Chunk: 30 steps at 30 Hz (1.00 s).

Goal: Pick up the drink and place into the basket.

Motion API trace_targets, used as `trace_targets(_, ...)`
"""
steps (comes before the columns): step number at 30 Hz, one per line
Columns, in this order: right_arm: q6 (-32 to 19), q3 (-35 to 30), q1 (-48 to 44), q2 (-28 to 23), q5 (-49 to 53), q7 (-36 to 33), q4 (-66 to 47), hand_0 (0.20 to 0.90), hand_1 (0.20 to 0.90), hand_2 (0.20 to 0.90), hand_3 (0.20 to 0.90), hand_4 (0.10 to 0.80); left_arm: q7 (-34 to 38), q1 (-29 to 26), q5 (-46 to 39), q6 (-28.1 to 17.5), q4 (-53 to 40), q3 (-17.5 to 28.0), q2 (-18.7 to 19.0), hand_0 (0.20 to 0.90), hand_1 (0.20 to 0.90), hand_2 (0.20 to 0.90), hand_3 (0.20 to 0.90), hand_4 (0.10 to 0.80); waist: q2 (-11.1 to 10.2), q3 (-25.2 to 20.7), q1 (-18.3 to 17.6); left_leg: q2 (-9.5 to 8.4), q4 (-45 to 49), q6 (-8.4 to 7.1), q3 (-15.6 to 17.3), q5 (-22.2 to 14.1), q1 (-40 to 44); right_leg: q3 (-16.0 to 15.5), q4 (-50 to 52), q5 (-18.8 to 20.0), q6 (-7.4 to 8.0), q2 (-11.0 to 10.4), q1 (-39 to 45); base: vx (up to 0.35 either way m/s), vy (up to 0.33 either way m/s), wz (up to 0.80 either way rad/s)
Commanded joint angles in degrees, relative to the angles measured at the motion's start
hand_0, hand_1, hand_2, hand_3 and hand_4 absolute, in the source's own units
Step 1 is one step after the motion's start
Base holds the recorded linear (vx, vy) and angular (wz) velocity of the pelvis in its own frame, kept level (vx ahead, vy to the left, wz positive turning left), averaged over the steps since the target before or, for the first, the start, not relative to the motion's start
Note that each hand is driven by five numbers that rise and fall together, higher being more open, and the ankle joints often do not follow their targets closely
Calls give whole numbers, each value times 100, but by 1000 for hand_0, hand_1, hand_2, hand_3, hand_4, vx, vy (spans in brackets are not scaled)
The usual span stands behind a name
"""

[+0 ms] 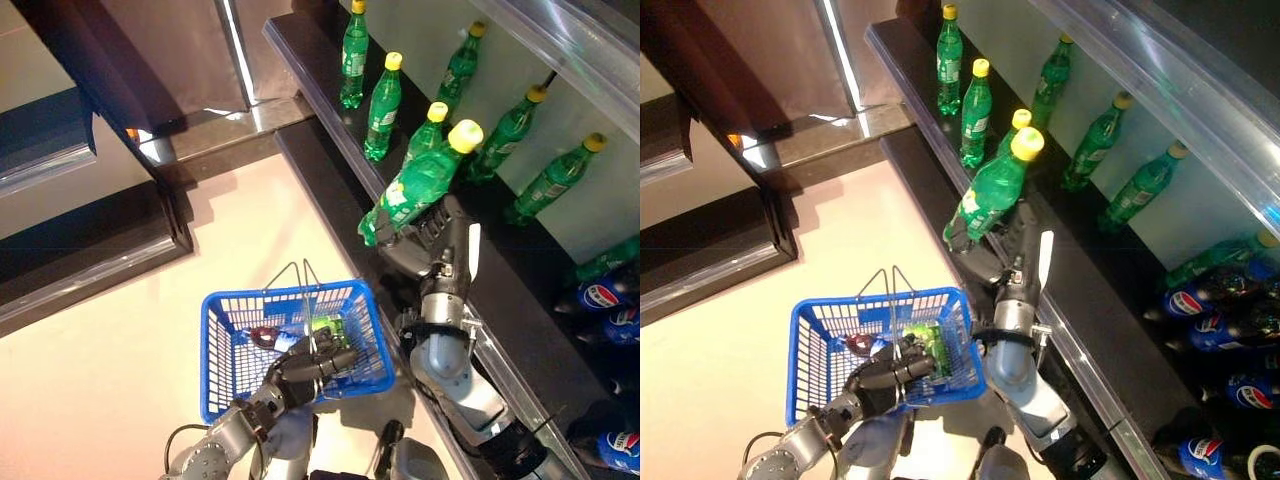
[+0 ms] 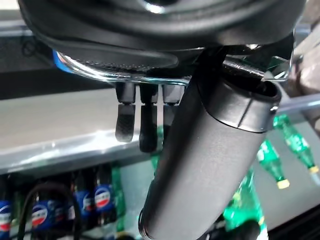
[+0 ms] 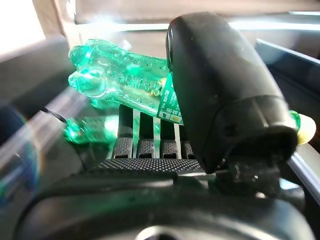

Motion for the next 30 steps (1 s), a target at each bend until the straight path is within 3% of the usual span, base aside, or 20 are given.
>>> trace_targets(1,-677,231,-704,-281,-175,235,-441,300,300,300,200,100,-1772,-479,-356,-948,-2608,-431,-599,300,300,300,200,100,108,-979,-34,223,858,-458,-115,-664,167,-80,-119,1151,544,-356,-582,-73,47,3)
trace_targets(9,-730,306,-739,-351,-139,296,61,300,300,300,200,100,-1978,-809,-499,-1218,-2884,-319,-342,300,300,300,200,100,112,-904,-30,180,866,-443,-57,-657,11,-124,-106,1157,544,-402,-695,-66,27,2)
trace_targets(18,-1076,33,-381,-447,-91,320,335,300,300,300,200,100,-2089,-846,-783,-1211,-3185,338,-112,300,300,300,200,100,113,-843,-21,195,832,-411,3,-653,-177,-89,-130,1143,526,-429,-854,-66,6,1)
trace_targets(24,-1149,-1,-175,-317,60,632,494,300,300,300,200,100,-2065,-810,-822,-1068,-3297,626,-204,300,300,300,200,100,94,-903,-2,216,798,-400,5,-650,-205,-66,-151,1117,495,-420,-874,-5,-1,0)
trace_targets(30,-1054,336,-156,-169,118,1115,736,300,300,300,200,100,-2091,-891,-649,-964,-3371,632,-339,300,300,300,200,100,95,-875,32,224,788,-391,-33,-632,-241,-43,-161,1117,469,-416,-897,0,0,0)
